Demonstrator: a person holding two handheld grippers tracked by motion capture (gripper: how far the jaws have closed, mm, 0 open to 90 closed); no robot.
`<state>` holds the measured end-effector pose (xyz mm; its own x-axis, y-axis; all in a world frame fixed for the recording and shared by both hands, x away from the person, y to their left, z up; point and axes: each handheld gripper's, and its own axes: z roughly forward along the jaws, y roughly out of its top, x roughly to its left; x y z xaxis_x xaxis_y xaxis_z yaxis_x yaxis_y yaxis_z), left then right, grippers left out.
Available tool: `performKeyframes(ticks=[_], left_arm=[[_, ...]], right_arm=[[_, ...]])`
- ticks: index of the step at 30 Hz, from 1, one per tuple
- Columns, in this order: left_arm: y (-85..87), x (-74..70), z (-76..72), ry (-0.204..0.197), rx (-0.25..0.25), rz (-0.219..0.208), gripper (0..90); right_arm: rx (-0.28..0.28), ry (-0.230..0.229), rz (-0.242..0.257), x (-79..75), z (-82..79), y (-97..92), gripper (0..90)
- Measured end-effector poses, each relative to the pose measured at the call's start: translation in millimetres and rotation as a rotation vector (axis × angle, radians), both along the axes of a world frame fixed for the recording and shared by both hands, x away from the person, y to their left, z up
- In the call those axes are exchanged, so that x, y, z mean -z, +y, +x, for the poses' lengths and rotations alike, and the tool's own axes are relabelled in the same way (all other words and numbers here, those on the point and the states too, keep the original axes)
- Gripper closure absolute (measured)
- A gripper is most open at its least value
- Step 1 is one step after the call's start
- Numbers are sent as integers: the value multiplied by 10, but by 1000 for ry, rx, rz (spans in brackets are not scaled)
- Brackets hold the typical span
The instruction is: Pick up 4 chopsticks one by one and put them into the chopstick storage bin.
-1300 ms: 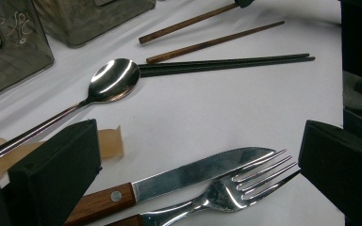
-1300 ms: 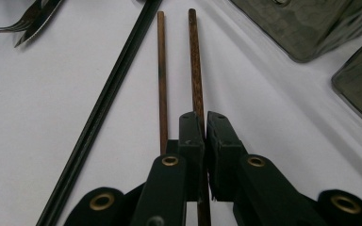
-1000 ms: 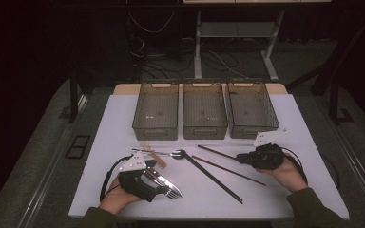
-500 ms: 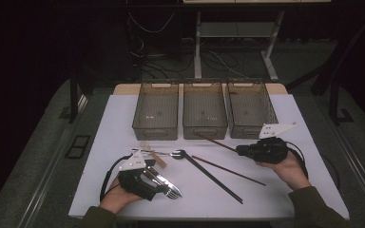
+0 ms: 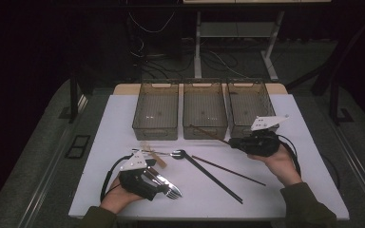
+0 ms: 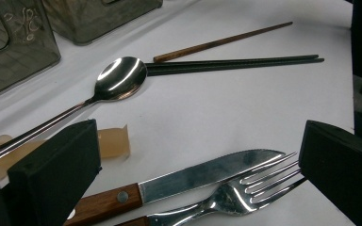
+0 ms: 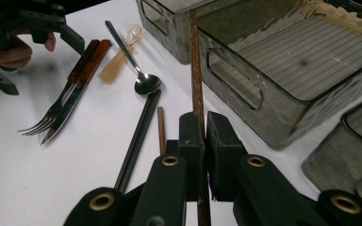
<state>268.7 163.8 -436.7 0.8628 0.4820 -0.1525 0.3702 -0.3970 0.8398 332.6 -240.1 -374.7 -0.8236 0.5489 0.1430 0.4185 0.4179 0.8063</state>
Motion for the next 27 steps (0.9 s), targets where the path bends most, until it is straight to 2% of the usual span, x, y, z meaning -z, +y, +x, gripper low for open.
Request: performKeyframes(ticks=[5, 17, 27], left_arm=[[-7, -1, -9, 3, 5, -2, 0], [-18, -3, -15, 7, 8, -7, 0], [-30, -8, -19, -1, 15, -7, 0]], right_arm=[[10, -1, -15, -13, 39, 103, 854], [36, 8, -16, -90, 217, 305, 854], [63, 4, -29, -253, 397, 507, 854]])
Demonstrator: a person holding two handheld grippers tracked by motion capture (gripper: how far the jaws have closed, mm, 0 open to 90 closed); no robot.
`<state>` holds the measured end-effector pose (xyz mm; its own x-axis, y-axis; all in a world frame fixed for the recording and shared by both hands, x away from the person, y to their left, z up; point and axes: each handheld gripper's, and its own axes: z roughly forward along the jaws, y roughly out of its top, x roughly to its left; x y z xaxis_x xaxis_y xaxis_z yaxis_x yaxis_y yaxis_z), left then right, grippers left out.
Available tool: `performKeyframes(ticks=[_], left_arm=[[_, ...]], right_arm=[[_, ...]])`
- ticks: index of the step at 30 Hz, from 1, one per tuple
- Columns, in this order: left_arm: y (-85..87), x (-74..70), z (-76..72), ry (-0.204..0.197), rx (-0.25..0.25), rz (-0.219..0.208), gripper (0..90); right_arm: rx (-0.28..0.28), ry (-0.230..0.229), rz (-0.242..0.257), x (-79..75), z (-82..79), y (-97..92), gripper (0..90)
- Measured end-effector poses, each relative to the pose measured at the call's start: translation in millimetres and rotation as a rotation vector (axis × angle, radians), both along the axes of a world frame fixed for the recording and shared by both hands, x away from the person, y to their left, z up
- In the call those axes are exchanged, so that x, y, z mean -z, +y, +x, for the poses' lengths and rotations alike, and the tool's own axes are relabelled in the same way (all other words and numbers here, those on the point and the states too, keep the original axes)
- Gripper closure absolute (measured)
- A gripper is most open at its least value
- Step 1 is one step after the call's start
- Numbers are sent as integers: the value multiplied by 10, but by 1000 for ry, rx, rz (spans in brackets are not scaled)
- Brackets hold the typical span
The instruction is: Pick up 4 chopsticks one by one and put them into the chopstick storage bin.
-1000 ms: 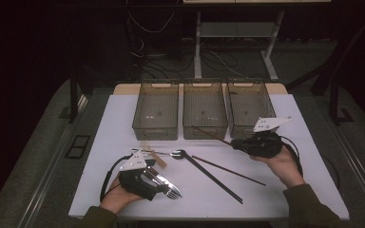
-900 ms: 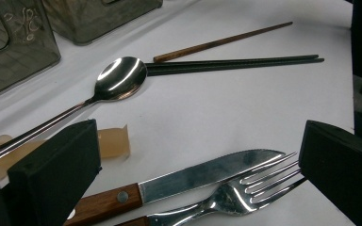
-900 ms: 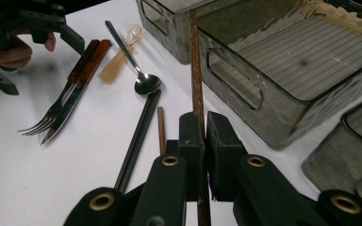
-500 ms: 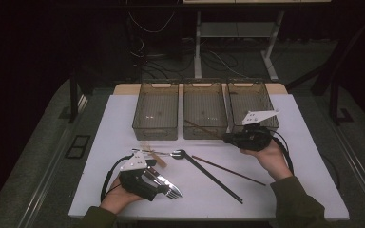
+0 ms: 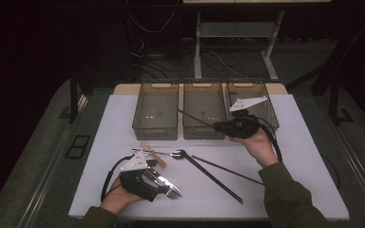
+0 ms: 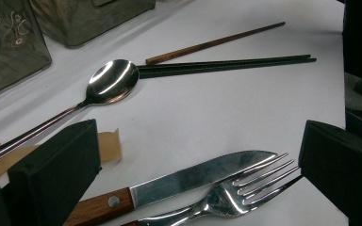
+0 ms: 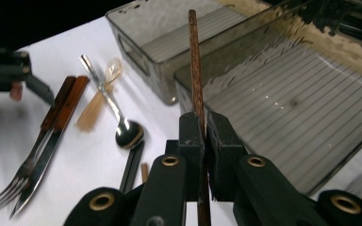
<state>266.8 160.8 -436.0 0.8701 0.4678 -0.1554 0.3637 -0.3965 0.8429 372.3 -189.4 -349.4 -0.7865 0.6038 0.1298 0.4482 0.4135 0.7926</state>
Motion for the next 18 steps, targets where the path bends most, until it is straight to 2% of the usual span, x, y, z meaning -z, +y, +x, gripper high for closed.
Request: performKeyframes(ticks=[10, 18], left_arm=[[-8, -8, -7, -1, 2, -1, 0], [-5, -20, -10, 0, 8, -3, 0]], right_arm=[[32, 5, -14, -117, 206, 262, 854], [38, 3, -30, -171, 372, 563, 854]])
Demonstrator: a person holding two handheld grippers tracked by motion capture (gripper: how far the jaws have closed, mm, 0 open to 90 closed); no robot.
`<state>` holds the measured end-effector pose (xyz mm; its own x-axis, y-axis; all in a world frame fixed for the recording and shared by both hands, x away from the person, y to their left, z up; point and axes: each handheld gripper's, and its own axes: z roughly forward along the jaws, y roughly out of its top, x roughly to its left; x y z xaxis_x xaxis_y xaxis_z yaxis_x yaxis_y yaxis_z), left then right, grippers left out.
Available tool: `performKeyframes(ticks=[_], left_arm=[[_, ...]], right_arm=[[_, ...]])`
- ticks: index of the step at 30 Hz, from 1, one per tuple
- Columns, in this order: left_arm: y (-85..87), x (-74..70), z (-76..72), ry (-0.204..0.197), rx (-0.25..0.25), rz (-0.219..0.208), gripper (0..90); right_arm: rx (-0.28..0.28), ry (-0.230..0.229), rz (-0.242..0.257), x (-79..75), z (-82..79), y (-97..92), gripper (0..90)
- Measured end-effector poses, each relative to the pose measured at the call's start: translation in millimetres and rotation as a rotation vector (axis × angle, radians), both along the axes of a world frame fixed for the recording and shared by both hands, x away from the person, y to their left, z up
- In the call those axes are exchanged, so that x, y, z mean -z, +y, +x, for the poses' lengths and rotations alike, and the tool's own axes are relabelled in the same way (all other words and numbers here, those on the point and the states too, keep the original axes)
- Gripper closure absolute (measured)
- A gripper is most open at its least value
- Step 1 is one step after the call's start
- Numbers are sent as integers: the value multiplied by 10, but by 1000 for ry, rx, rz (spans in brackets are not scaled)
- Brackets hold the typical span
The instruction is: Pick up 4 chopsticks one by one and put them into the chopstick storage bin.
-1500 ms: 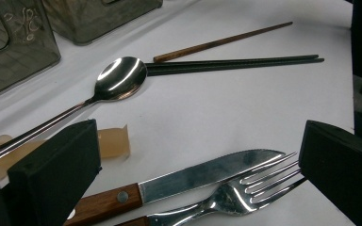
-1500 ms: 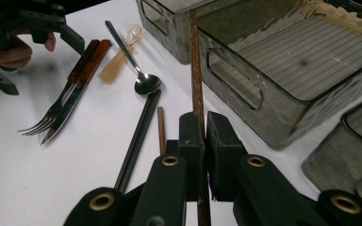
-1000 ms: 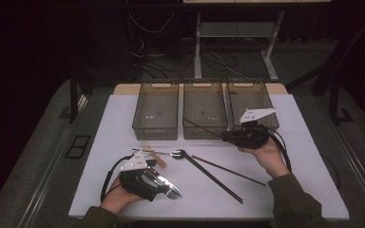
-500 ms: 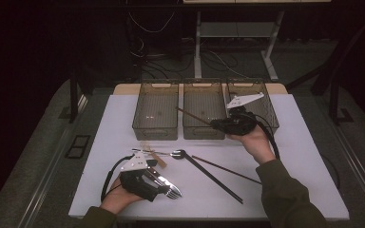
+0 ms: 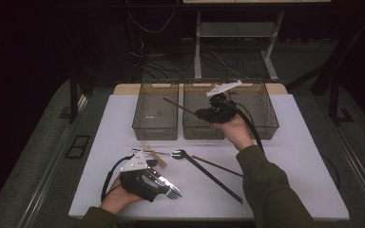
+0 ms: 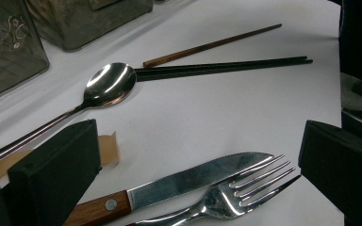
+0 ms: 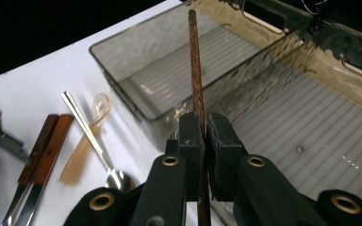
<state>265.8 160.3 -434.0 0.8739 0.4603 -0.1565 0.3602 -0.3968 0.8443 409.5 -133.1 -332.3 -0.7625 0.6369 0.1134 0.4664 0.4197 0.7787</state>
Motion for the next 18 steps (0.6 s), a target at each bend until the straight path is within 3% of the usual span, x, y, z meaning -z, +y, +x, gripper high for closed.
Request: performKeyframes(ticks=[18], left_arm=[[-6, -4, 1, -7, 2, -5, 0]], right_arm=[[55, 21, -65, 101, 403, 656, 853]])
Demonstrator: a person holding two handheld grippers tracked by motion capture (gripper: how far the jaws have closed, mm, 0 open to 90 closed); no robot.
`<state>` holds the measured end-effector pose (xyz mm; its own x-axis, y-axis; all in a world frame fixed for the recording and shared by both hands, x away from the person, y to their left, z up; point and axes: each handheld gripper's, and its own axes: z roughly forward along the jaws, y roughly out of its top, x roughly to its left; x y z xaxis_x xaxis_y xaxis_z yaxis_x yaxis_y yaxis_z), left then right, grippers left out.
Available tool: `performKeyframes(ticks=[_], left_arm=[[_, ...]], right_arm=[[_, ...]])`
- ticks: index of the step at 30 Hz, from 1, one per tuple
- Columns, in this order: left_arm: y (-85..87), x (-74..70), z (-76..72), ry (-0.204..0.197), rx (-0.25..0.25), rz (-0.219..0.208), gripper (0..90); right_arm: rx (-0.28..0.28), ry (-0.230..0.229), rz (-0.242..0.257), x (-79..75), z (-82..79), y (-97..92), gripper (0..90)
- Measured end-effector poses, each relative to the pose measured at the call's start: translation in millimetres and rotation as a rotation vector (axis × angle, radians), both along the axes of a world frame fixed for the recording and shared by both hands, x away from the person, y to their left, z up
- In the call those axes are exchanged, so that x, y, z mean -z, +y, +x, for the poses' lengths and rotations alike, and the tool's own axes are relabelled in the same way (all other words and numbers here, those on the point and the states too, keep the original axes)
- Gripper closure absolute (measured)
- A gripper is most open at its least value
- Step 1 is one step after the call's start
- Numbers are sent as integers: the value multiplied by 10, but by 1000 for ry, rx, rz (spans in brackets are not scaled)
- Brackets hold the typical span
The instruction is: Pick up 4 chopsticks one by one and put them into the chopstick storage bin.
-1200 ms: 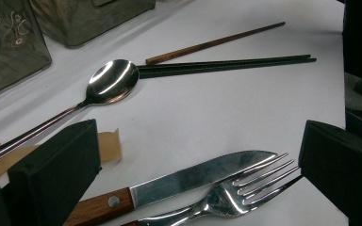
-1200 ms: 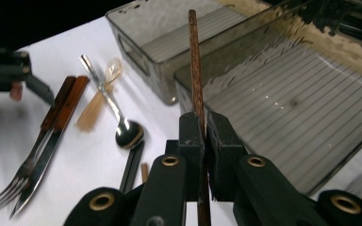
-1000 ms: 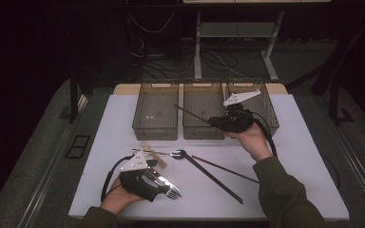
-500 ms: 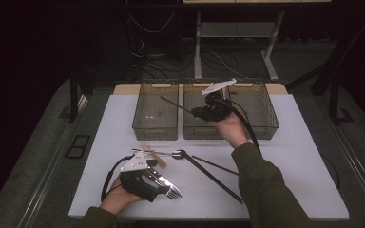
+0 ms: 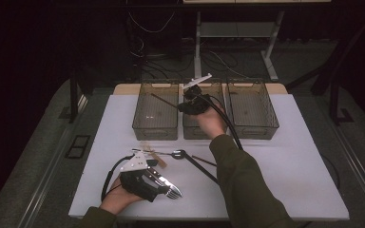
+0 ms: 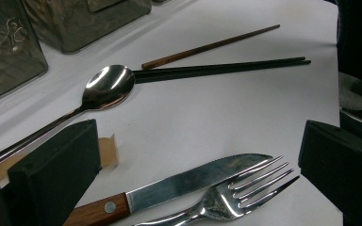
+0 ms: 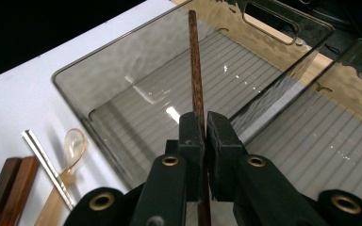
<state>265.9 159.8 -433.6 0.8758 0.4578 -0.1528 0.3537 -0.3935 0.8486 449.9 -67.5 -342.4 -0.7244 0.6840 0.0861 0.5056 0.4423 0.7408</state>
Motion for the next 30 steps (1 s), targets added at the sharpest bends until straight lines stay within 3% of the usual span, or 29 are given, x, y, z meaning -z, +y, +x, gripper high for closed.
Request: performKeyframes(ticks=[15, 30], left_arm=[[7, 4, 23, -3, 6, 2, 0], [4, 2, 28, -1, 10, -6, 0]], right_arm=[[63, 34, -41, 141, 326, 371, 853], [88, 51, -68, 245, 474, 707, 852]])
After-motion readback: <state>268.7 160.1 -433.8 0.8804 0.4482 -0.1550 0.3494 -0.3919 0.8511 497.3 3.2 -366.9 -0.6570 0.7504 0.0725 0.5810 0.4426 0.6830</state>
